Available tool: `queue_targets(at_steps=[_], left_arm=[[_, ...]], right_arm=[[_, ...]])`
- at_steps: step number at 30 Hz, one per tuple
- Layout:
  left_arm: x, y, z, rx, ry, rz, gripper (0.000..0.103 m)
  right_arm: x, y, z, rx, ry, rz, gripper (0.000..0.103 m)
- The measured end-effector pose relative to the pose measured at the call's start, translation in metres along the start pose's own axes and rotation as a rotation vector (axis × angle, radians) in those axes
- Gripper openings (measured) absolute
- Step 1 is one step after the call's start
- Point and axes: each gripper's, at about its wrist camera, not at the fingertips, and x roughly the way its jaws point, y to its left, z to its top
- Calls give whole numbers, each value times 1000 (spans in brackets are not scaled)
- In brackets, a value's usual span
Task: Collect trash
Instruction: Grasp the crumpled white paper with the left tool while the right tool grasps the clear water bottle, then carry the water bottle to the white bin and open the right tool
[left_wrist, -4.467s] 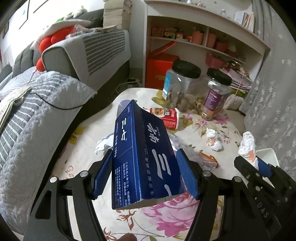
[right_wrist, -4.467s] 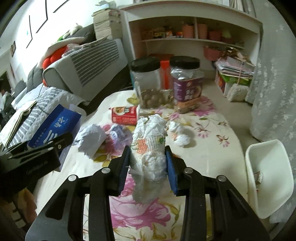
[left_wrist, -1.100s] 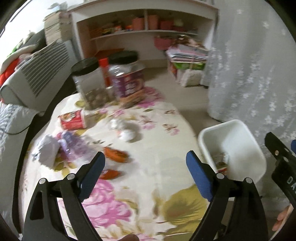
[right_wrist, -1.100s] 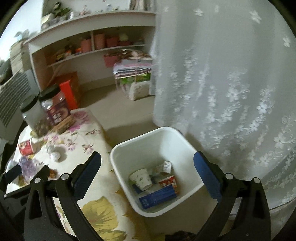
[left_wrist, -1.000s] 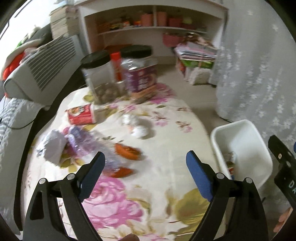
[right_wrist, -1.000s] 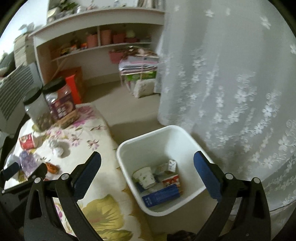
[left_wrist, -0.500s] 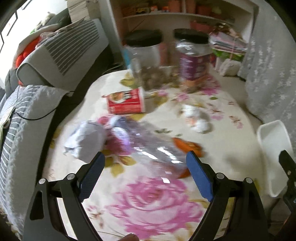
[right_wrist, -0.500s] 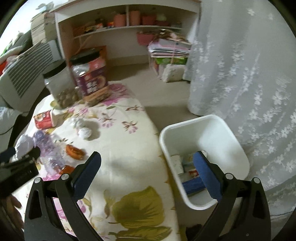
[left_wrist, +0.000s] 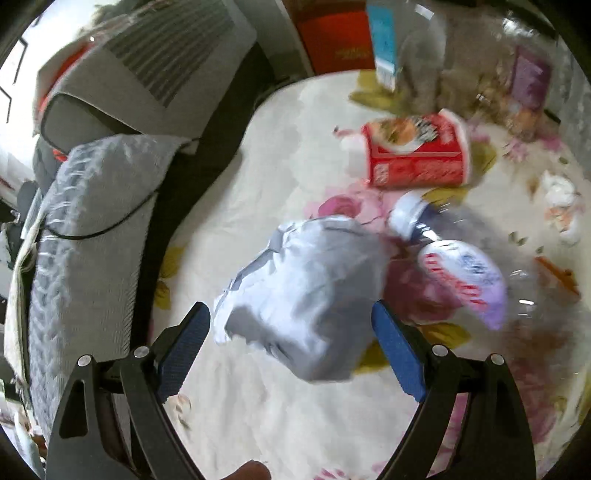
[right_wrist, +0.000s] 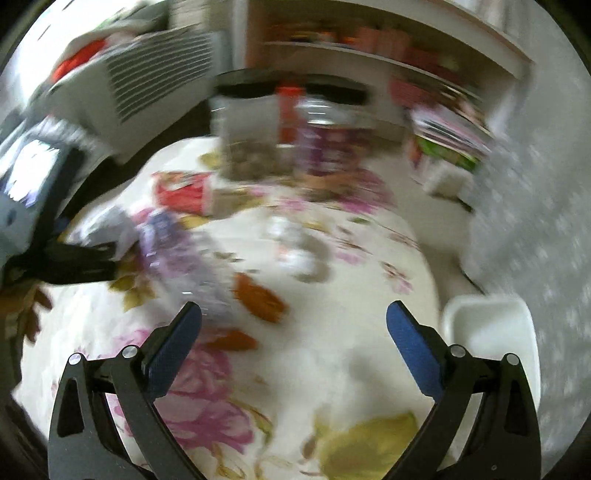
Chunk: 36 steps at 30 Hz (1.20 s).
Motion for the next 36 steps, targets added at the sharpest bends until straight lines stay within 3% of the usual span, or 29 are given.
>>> queue_targets(at_steps=[3, 7, 9, 12, 14, 16, 22, 30, 36], left_arm=[[11, 9, 2, -8, -2, -81, 83], [14, 14, 0, -11, -10, -159, 55], [16, 18, -2, -14, -16, -144, 51], [14, 29, -4, -53, -15, -163, 49], [12, 39, -5, -91, -11, -178, 49], [8, 49, -6, -125, -18, -182, 49], [-13, 71, -11, -203, -55, -161, 49], [-45, 78, -24, -226, -106, -172, 49], [-69, 77, -42, -223, -136, -191, 49]], right_arm=[[10, 29, 11, -71, 5, 68, 96], [36, 66, 20, -165, 15, 95, 96], [55, 76, 19, -174, 60, 94, 96], [72, 79, 17, -171, 101, 89, 96], [80, 78, 16, -159, 122, 109, 86], [84, 77, 16, -137, 142, 114, 67], [72, 72, 19, -44, 101, 140, 53], [39, 70, 23, -8, 25, 158, 40], [19, 69, 22, 6, 1, 195, 40]])
